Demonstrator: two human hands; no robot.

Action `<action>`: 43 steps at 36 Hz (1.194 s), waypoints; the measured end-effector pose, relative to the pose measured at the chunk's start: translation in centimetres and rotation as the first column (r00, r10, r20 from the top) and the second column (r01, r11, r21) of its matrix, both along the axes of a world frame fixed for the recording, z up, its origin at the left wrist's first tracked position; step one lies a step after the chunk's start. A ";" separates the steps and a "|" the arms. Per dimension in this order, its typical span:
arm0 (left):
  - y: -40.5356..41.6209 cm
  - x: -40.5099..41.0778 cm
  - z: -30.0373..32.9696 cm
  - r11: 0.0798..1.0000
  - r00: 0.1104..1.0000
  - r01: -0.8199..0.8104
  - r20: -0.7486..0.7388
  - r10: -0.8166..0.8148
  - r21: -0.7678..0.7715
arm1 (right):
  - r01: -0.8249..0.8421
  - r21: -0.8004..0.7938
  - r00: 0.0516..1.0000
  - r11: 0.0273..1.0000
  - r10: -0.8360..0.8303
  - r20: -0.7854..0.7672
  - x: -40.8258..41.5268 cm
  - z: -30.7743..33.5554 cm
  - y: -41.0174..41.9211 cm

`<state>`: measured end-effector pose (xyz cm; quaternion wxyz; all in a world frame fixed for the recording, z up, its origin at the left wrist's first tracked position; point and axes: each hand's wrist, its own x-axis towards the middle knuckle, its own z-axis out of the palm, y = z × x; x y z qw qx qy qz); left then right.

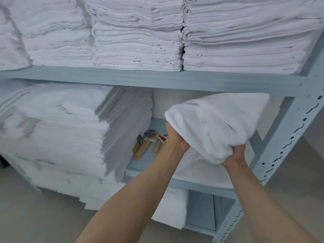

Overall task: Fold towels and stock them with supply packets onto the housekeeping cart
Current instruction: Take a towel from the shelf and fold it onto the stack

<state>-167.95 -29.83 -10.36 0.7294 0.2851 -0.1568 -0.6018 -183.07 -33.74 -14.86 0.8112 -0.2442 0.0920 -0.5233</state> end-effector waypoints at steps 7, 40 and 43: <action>3.4 0.5 2.5 1.000 0.998 -0.029 0.062 0.029 0.003 | -0.102 -0.152 0.989 0.983 0.117 0.088 -0.2 4.1 3.4; 19.3 15.6 -1.4 0.969 0.757 -0.080 0.647 -0.095 0.236 | 0.661 -0.213 0.145 0.719 -0.401 -0.904 4.2 -5.5 18.6; 20.2 15.4 -1.7 0.963 0.746 -0.034 0.648 -0.153 0.267 | 0.606 -0.366 -0.084 0.706 -0.401 -0.912 4.2 -8.1 21.2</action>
